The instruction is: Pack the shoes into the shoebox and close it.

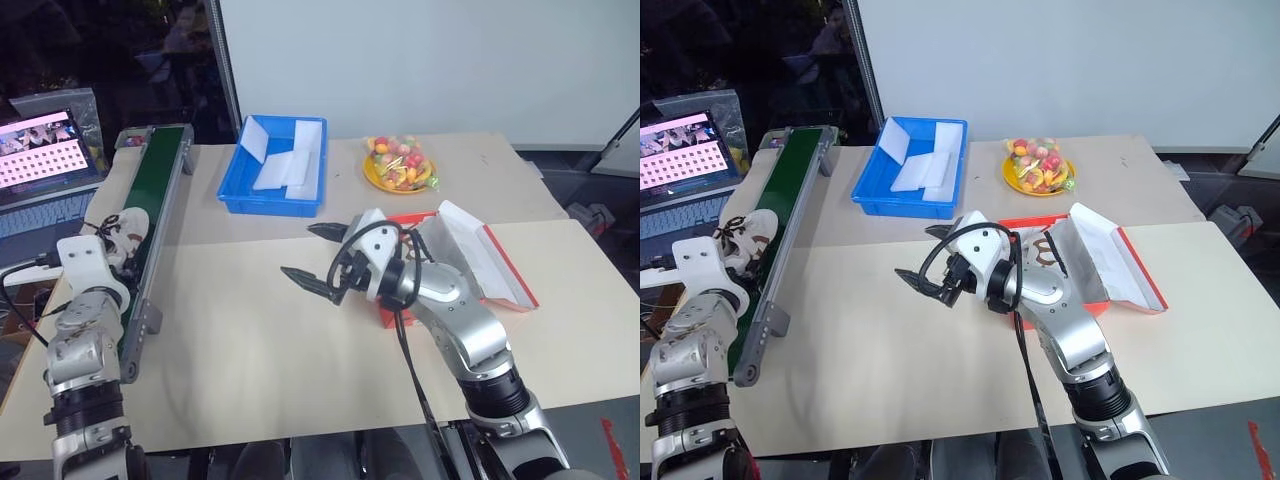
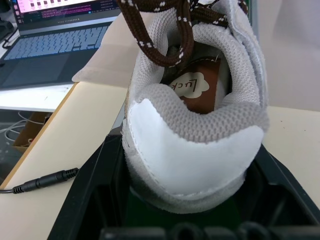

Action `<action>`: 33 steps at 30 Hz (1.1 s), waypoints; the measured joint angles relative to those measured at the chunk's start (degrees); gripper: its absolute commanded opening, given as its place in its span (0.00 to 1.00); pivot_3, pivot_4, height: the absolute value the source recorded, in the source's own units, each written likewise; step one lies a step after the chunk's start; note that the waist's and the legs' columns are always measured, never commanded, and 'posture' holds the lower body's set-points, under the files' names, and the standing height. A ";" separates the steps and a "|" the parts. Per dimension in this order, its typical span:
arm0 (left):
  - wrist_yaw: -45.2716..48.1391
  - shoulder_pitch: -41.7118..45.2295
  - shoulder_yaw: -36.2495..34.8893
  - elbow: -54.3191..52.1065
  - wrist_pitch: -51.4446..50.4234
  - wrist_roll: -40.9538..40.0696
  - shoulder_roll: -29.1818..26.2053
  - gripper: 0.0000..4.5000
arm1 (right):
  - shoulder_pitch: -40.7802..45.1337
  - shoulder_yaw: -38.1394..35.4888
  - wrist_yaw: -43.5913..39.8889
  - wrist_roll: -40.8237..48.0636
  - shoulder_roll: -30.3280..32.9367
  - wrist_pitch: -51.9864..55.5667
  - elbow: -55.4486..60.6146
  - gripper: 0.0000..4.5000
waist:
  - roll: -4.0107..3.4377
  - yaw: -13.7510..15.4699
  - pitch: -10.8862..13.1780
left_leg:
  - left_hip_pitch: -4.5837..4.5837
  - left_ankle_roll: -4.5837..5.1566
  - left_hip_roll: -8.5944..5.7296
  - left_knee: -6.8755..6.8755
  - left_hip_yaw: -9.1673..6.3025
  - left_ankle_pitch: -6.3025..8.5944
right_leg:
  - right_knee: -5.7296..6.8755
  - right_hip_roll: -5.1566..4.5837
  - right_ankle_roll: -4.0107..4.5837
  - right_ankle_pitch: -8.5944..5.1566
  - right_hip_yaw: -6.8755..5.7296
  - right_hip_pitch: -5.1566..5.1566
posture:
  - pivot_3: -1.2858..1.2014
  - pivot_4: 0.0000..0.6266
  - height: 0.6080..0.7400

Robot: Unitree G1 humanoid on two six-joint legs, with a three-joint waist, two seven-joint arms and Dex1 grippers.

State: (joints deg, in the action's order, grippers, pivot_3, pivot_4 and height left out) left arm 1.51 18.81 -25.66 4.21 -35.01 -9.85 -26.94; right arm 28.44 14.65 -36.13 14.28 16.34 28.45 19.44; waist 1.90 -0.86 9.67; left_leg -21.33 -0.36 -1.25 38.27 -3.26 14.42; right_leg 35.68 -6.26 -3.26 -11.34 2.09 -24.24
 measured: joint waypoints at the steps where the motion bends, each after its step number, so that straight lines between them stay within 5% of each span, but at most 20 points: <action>1: -0.29 0.08 1.04 -0.72 0.57 0.92 -0.03 0.55 | 0.06 -0.13 0.22 0.07 -0.21 0.34 -0.39 1.00 | 0.06 -0.02 0.03 | -0.02 0.00 0.00 0.00 0.00 0.00 | -0.02 0.00 0.01 0.00 0.00 -0.01 | 0.52 0.24 1.00; 6: -2.00 1.60 10.12 -10.54 8.74 8.42 -0.27 0.55 | 3.60 -5.33 4.89 3.44 -5.20 7.55 -5.12 1.00 | 0.15 0.08 0.07 | -0.30 -0.09 0.02 0.00 -0.03 0.03 | -0.15 0.00 0.07 0.04 -0.01 -0.18 | 0.52 0.24 1.00; 11: 3.33 4.75 21.35 -24.08 8.40 3.86 9.89 0.55 | 13.69 -30.64 18.83 29.69 -19.35 34.40 -17.03 1.00 | 0.05 0.01 0.03 | -0.60 -0.10 0.11 -0.08 -0.16 0.14 | -0.42 -0.03 0.10 0.18 -0.04 -0.23 | 0.52 0.24 1.00; 17: 9.87 0.50 26.57 -25.93 4.34 0.04 10.98 0.55 | 18.51 -47.57 34.66 43.82 -21.14 43.13 -27.14 1.00 | 0.02 -1.62 0.03 | -1.24 -0.03 0.12 -0.24 0.15 0.15 | -0.19 0.03 0.08 0.19 0.03 -1.17 | 0.52 0.24 1.00; 33: 16.32 3.92 30.06 -26.27 1.34 -1.93 11.38 0.55 | 19.86 -45.66 46.48 54.59 -21.22 40.90 -27.73 1.00 | 0.00 -2.00 0.04 | -1.02 -0.02 0.11 -0.19 0.29 0.14 | -0.05 0.04 0.06 0.18 0.08 -0.93 | 0.52 0.24 1.00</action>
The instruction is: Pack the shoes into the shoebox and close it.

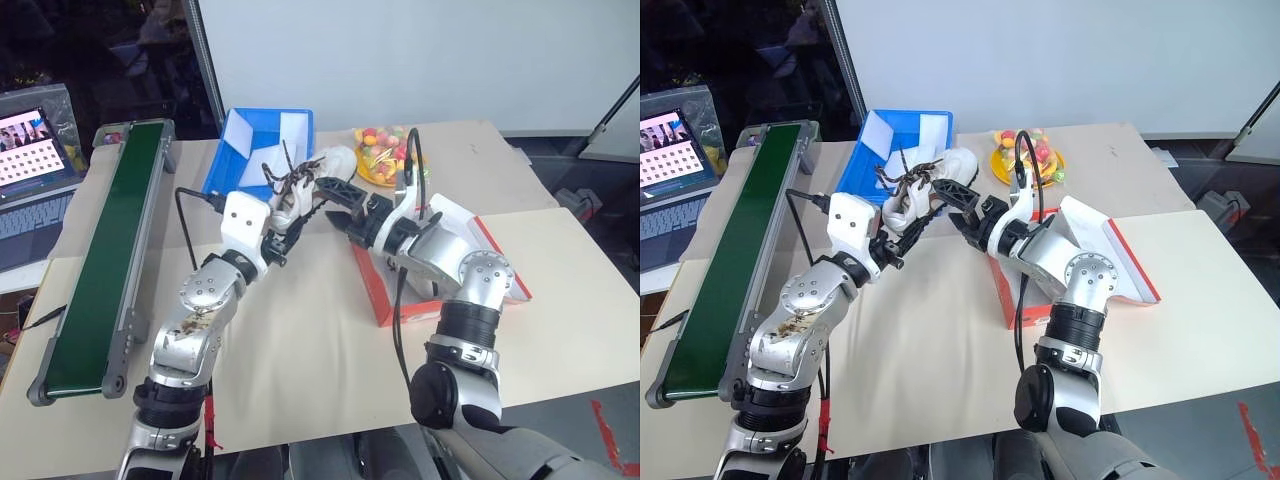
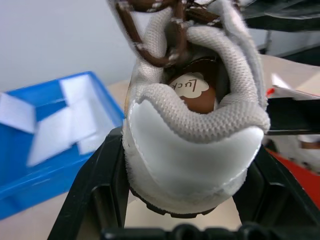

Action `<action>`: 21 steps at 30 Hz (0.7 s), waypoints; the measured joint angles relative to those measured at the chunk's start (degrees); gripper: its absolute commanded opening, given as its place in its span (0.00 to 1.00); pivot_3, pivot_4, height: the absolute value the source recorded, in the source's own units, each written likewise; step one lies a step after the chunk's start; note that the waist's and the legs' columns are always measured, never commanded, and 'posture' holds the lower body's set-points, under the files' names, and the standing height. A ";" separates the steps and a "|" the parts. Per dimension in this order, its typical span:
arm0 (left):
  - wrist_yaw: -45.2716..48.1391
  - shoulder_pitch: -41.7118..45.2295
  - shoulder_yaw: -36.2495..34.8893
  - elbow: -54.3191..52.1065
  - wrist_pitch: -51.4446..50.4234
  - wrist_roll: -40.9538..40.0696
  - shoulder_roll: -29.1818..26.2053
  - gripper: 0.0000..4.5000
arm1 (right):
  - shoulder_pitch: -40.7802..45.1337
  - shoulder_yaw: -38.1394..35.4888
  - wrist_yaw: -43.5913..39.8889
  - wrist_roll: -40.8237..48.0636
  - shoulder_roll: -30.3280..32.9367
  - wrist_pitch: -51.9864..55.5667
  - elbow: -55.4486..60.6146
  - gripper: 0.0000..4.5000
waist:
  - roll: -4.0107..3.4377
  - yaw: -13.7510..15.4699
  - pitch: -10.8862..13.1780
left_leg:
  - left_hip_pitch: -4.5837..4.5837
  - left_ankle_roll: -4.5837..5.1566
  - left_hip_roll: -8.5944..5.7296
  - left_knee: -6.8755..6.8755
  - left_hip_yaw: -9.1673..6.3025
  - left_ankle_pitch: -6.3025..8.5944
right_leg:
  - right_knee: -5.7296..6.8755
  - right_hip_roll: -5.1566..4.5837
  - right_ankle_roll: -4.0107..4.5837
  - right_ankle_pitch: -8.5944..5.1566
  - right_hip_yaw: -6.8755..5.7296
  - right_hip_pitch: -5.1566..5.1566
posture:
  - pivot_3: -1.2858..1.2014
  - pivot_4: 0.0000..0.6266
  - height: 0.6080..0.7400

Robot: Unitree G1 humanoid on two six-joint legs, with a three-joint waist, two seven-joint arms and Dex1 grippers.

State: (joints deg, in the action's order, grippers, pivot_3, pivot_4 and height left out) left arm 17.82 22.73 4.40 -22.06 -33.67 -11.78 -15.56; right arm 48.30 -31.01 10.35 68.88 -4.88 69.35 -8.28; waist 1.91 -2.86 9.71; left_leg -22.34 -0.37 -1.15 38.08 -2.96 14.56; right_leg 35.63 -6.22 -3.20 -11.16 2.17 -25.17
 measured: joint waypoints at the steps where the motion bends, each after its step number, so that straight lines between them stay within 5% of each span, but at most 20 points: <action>1: 0.30 0.00 0.35 -0.03 -0.15 0.00 0.02 0.55 | 0.00 0.14 0.12 0.10 0.00 -0.50 0.00 1.00 | 0.00 -0.02 0.00 | 0.00 0.00 0.00 0.00 0.00 0.00 | 0.00 0.00 0.00 0.00 0.00 0.00 | 0.52 0.24 1.00; 4: 0.84 0.00 1.03 -0.10 -0.28 0.03 0.18 0.55 | 0.00 0.76 0.52 0.83 -0.01 -1.83 0.00 1.00 | 0.00 -0.06 0.00 | 0.02 0.00 0.00 0.00 0.00 0.00 | 0.01 0.00 0.00 0.00 0.01 0.00 | 0.52 0.24 1.00; 7: 1.03 0.15 1.27 -0.22 -0.28 0.14 0.24 0.53 | -0.02 1.32 1.36 1.26 -0.03 -3.08 -0.01 0.87 | 0.00 0.08 0.00 | 0.01 0.00 0.00 0.00 0.00 0.00 | 0.00 0.00 0.00 0.00 0.00 0.00 | 0.52 0.24 1.00; 15: 1.06 1.92 0.87 -0.20 -0.14 0.49 0.17 0.53 | -0.15 2.36 3.51 1.77 0.03 -5.48 0.27 0.29 | 0.00 0.08 0.00 | 0.01 0.00 0.00 0.00 0.00 0.00 | 0.01 0.00 0.00 0.00 0.01 0.00 | 0.52 0.24 1.00; 20: 1.26 1.92 1.10 -0.16 -0.20 0.87 -0.02 0.53 | -0.21 2.86 4.06 1.79 0.06 -5.85 0.27 0.29 | 0.00 0.13 0.00 | 0.01 0.00 0.00 0.00 0.00 0.00 | 0.01 0.00 0.00 0.00 0.01 0.00 | 0.52 0.24 1.00; 21: 1.39 1.91 1.06 -0.15 -0.21 0.79 0.05 0.62 | -0.21 3.00 4.08 1.81 0.06 -6.00 0.27 0.29 | 0.00 0.11 0.00 | 0.01 0.01 0.00 0.00 0.00 0.00 | 0.01 0.00 0.00 0.00 0.01 0.00 | 0.52 0.24 1.00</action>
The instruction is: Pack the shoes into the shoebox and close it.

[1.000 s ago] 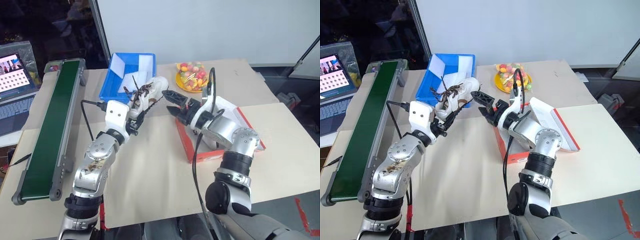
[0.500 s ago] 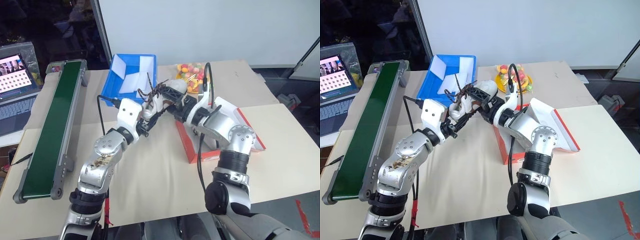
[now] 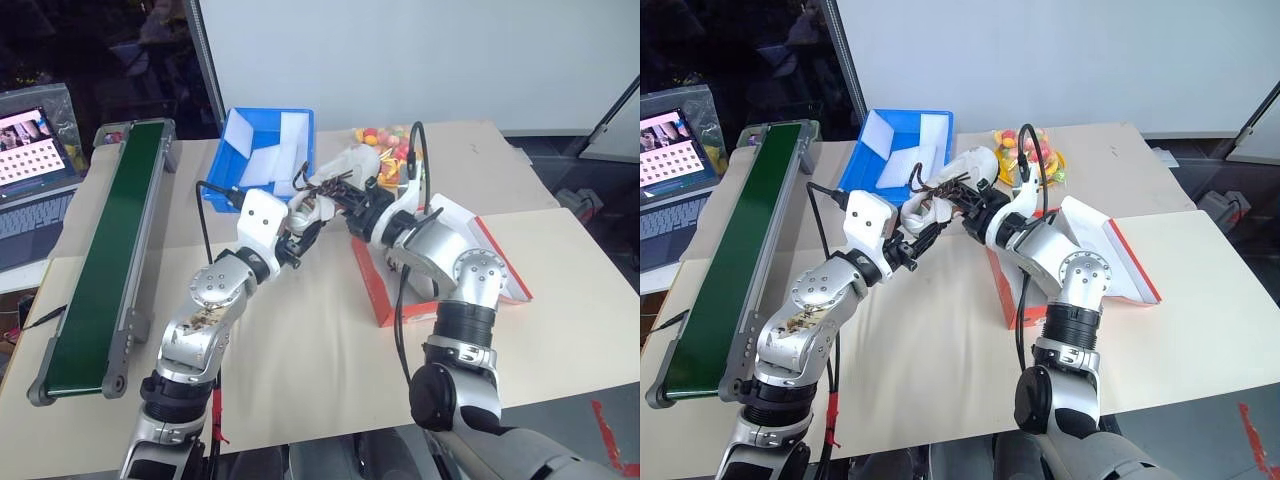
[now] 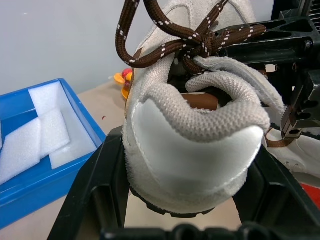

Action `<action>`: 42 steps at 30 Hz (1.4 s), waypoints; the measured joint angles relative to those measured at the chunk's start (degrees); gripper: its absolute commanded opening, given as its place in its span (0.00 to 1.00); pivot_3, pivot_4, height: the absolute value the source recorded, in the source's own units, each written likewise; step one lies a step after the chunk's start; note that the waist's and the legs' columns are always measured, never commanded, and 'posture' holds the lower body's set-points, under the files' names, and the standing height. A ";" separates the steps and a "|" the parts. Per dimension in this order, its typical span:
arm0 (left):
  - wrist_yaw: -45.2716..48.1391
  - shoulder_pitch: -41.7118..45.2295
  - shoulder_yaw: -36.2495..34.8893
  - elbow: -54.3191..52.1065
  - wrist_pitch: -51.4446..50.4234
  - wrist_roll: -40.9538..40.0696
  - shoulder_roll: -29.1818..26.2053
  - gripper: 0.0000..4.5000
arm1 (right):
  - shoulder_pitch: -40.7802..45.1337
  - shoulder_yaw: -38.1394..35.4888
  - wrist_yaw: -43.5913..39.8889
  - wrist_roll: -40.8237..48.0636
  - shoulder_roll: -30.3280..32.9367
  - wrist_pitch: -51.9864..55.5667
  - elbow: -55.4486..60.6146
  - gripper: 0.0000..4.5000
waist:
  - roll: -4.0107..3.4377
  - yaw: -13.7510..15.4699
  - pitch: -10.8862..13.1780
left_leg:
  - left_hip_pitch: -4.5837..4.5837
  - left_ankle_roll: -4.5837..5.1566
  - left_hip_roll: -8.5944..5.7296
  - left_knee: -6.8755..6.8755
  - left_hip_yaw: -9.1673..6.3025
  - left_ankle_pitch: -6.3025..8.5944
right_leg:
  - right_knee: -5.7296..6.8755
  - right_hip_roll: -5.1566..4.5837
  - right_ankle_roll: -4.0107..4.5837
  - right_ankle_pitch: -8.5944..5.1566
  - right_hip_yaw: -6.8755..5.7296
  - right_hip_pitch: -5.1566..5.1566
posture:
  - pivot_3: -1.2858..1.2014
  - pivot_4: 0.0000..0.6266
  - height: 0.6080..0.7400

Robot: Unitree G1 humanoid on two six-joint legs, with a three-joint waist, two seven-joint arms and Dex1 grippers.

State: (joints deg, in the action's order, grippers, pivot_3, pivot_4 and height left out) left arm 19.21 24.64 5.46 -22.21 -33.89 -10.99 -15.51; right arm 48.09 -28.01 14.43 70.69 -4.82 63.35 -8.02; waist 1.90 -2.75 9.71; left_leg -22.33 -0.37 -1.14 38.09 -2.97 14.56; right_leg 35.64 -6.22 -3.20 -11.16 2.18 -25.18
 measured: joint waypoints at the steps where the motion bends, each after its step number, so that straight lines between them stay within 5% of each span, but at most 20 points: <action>1: 0.18 -0.03 -0.06 0.00 -0.01 -0.18 0.09 0.72 | 0.00 0.10 0.00 0.20 0.00 -0.19 0.00 0.29 | 0.00 -0.01 0.00 | 0.00 0.00 0.00 0.00 0.00 0.00 | 0.00 0.00 0.00 0.00 0.00 0.00 | 0.52 0.24 1.00; 5: 2.01 -0.46 0.74 -0.03 0.16 -0.22 -1.43 1.00 | 0.00 0.49 0.04 0.63 0.02 -0.38 0.07 0.29 | 0.00 -0.01 0.00 | 0.00 0.00 0.00 0.00 0.00 0.00 | 0.00 0.00 0.00 0.00 0.00 0.00 | 0.52 0.24 1.00; 14: 4.04 -1.85 0.14 -2.16 3.41 -0.63 -1.88 1.00 | 1.06 -0.02 -0.47 1.65 0.09 -9.97 2.57 0.29 | -0.01 0.10 0.00 | 0.00 0.00 -0.01 0.01 0.01 0.00 | -0.01 0.00 0.00 0.00 0.01 0.00 | 0.52 0.24 1.00; 20: 5.27 -4.42 1.04 -2.65 3.91 -0.80 -2.40 1.00 | 6.90 0.21 -6.13 -3.44 9.39 -19.39 4.30 0.29 | -0.04 0.20 0.02 | 0.00 0.00 0.00 0.02 0.00 0.00 | -0.02 0.01 -0.01 0.00 -0.02 0.02 | 0.52 0.24 1.00; 26: 14.52 -7.78 3.32 -2.57 7.17 -0.56 -11.51 1.00 | 8.08 10.27 -12.14 -5.22 33.70 0.69 6.83 0.29 | -0.17 -0.01 0.06 | -0.02 0.11 0.08 0.02 0.08 0.06 | -0.17 0.07 0.02 -0.03 0.02 0.04 | 0.52 0.24 1.00; 34: 26.39 -7.35 3.23 -0.73 10.27 -4.84 -17.06 1.00 | 19.13 18.50 -20.04 -11.51 46.71 16.05 -5.97 0.29 | -0.32 0.35 0.14 | -0.09 0.27 0.08 0.13 0.17 0.14 | -0.51 0.07 0.02 -0.03 0.05 0.08 | 0.52 0.24 1.00; 42: 28.11 -7.16 4.24 0.66 12.76 -4.80 -16.26 1.00 | 23.92 31.15 -32.78 -22.85 48.74 21.13 -18.80 0.29 | -0.31 0.34 0.14 | -0.25 0.36 0.08 0.24 0.18 0.20 | -0.49 0.07 0.00 -0.01 0.04 0.08 | 0.52 0.24 1.00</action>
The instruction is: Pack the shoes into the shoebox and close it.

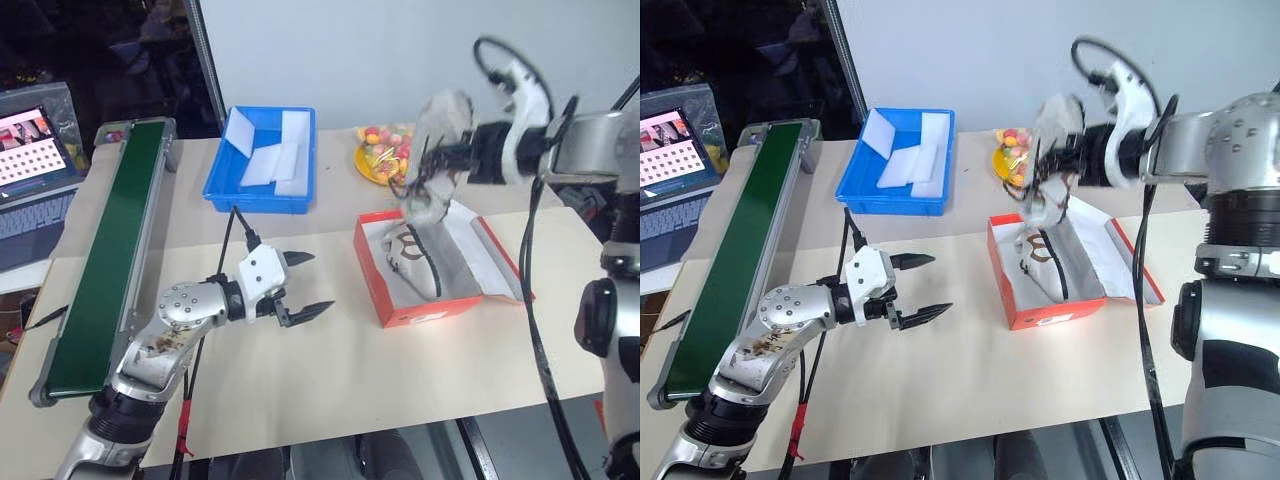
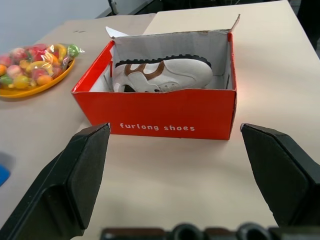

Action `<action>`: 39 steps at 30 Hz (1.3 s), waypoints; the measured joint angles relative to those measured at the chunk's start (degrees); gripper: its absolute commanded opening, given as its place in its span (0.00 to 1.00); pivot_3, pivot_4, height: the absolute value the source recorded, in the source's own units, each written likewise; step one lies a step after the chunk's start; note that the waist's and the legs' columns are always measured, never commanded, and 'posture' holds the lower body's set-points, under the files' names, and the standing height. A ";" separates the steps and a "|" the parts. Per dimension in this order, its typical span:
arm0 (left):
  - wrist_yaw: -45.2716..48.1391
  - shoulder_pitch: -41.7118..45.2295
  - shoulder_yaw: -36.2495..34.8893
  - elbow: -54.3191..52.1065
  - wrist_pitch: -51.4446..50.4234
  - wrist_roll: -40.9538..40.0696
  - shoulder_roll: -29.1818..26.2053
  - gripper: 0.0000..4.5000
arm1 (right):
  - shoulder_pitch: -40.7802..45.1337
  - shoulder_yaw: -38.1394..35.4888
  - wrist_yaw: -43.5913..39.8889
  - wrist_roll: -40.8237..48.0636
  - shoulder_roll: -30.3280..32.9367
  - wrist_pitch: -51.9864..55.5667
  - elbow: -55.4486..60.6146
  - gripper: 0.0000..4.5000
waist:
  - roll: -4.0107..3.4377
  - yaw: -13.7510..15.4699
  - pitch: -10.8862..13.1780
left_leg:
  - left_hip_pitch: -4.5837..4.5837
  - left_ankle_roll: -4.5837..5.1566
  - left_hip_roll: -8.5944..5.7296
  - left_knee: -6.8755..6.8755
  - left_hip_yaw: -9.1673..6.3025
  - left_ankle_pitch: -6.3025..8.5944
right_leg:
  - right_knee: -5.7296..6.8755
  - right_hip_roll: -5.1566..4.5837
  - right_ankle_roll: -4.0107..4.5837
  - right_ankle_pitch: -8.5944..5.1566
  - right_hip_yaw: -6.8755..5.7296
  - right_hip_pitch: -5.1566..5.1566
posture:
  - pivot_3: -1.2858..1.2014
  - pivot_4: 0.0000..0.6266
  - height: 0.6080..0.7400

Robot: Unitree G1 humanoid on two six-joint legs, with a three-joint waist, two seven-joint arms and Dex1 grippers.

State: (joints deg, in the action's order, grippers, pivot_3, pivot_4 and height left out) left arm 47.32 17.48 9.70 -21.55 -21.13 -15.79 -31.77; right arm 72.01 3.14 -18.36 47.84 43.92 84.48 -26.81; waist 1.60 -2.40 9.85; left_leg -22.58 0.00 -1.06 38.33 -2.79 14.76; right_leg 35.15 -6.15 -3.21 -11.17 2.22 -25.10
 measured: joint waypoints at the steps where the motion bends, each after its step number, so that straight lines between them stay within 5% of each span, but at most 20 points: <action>1: -0.16 0.07 0.25 0.13 0.01 0.12 0.50 1.00 | -0.18 3.75 -3.15 -2.36 0.16 0.42 -1.55 0.29 | 0.00 0.01 0.00 | -0.04 0.00 0.00 0.05 -0.01 0.00 | 0.02 0.00 0.00 0.00 -0.01 -0.03 | 0.52 0.24 1.00; 12: -1.82 0.14 0.52 -0.33 -0.70 0.33 1.31 1.00 | -1.26 17.62 -20.05 -16.51 -1.74 -2.45 -13.26 0.29 | -0.02 -0.26 0.00 | -0.06 0.02 -0.01 0.27 -0.03 0.01 | 0.10 0.00 -0.02 0.01 -0.02 -0.03 | 0.52 0.24 1.00; 18: -3.02 -0.60 0.53 -2.21 -2.49 0.29 1.33 1.00 | -1.06 19.83 -25.13 -22.62 -7.88 -7.06 -17.79 0.29 | -0.03 -0.12 -0.01 | -0.04 0.03 -0.03 0.49 -0.05 0.02 | 0.17 0.00 -0.04 0.02 -0.01 -0.01 | 0.52 0.24 1.00; 26: -4.07 -0.70 0.46 -2.40 -2.92 0.31 1.22 1.00 | 5.28 21.72 -32.95 -29.11 -7.96 -10.52 -19.06 0.29 | -0.08 -0.10 0.00 | -0.05 0.02 -0.04 0.46 -0.10 0.02 | 0.33 0.00 -0.06 0.03 -0.03 -0.06 | 0.52 0.24 1.00; 39: -5.22 -0.34 0.53 -2.38 -2.92 0.46 2.07 1.00 | 0.91 24.94 -37.64 -36.53 -10.24 -15.11 -22.09 0.29 | -0.15 -0.05 0.03 | -0.07 0.01 -0.07 0.52 -0.09 0.01 | 0.45 -0.01 -0.06 0.04 0.00 -0.11 | 0.52 0.24 1.00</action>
State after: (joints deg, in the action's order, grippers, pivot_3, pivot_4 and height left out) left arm 42.10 17.15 10.23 -23.93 -24.05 -15.33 -29.70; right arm 72.93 28.08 -55.99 11.31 33.69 69.37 -48.91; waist 1.44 -2.46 9.87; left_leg -22.66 0.01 -1.13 38.85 -2.87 14.77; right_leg 35.60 -6.16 -3.27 -11.14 2.21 -25.21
